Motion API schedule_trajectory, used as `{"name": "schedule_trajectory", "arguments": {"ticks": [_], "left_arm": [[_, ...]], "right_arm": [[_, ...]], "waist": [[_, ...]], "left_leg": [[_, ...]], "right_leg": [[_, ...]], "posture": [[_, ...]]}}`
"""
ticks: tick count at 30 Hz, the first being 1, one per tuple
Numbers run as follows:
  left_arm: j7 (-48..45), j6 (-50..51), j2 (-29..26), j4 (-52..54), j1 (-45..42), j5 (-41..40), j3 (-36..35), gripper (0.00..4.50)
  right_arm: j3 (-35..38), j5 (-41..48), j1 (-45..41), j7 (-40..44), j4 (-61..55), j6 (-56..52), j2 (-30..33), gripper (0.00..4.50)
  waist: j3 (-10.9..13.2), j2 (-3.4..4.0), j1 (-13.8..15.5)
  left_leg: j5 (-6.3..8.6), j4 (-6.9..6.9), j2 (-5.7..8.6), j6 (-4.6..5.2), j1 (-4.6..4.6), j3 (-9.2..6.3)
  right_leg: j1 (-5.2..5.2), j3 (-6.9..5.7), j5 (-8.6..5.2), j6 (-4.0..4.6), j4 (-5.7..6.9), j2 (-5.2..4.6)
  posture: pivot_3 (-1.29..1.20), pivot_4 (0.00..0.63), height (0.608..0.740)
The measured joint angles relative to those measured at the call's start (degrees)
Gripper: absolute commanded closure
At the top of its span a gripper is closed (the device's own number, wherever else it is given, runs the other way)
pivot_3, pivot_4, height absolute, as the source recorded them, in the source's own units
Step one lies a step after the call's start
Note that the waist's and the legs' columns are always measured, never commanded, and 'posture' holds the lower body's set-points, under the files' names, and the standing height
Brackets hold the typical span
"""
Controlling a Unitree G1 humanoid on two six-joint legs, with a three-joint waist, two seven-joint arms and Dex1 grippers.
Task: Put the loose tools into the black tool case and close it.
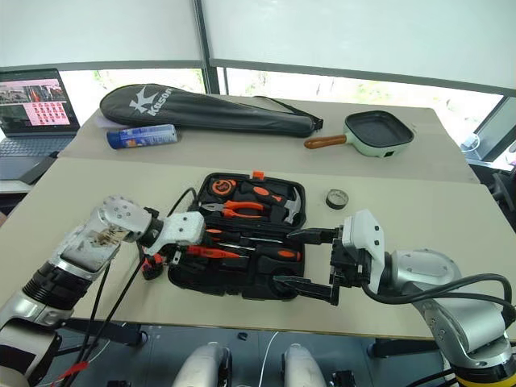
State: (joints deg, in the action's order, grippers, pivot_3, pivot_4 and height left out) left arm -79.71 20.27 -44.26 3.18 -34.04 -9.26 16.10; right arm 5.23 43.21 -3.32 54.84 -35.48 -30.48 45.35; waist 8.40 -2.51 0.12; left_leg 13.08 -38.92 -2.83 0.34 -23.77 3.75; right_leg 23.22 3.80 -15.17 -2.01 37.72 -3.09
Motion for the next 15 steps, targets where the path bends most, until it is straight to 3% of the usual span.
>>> {"name": "schedule_trajectory", "arguments": {"ticks": [3,6,12,13,15], "left_arm": [[0.05,-0.4,0.04,0.2,-0.03,-1.97,-2.14,1.24],[0.16,-2.65,0.93,-2.51,0.82,-3.45,-4.25,2.02],[0.23,-10.26,8.32,-13.45,3.28,-6.91,-7.37,4.21],[-0.03,-11.69,8.47,-15.25,3.46,-6.66,-7.2,4.45],[-0.24,-14.08,9.07,-17.4,3.52,-6.56,-7.22,4.45]], "right_arm": [[0.02,0.61,0.33,0.14,-0.02,0.0,0.01,0.0],[0.02,0.75,0.67,0.15,-0.01,0.0,0.01,0.0],[0.0,-0.76,0.46,-0.47,0.19,2.49,-2.64,0.0],[0.0,-1.56,0.09,-0.55,0.36,3.22,-3.01,0.0],[0.01,-2.11,0.01,-0.51,1.08,4.02,-3.14,0.0]], "waist": [[0.0,0.0,-0.04],[0.0,0.0,-0.06],[0.01,-0.02,-0.06],[0.01,-0.02,-0.06],[0.02,-0.02,-0.06]], "left_leg": [[0.01,0.01,0.01,0.01,0.0,-0.02],[0.01,0.01,0.01,0.01,0.01,0.0],[0.0,0.0,0.02,0.01,-0.03,0.01],[0.0,0.0,0.02,0.01,-0.03,0.02],[0.01,0.0,0.02,0.01,-0.02,0.02]], "right_leg": [[0.0,0.0,0.0,0.0,-0.02,0.01],[-0.01,-0.01,0.0,0.0,-0.01,0.01],[-0.01,-0.04,0.0,0.0,-0.03,0.01],[0.0,-0.04,0.0,0.0,-0.03,0.01],[-0.01,-0.04,0.0,0.0,-0.04,0.01]], "posture": [[0.0,0.15,0.74],[0.0,0.15,0.74],[0.0,0.15,0.74],[0.0,0.15,0.74],[0.0,0.15,0.74]]}}
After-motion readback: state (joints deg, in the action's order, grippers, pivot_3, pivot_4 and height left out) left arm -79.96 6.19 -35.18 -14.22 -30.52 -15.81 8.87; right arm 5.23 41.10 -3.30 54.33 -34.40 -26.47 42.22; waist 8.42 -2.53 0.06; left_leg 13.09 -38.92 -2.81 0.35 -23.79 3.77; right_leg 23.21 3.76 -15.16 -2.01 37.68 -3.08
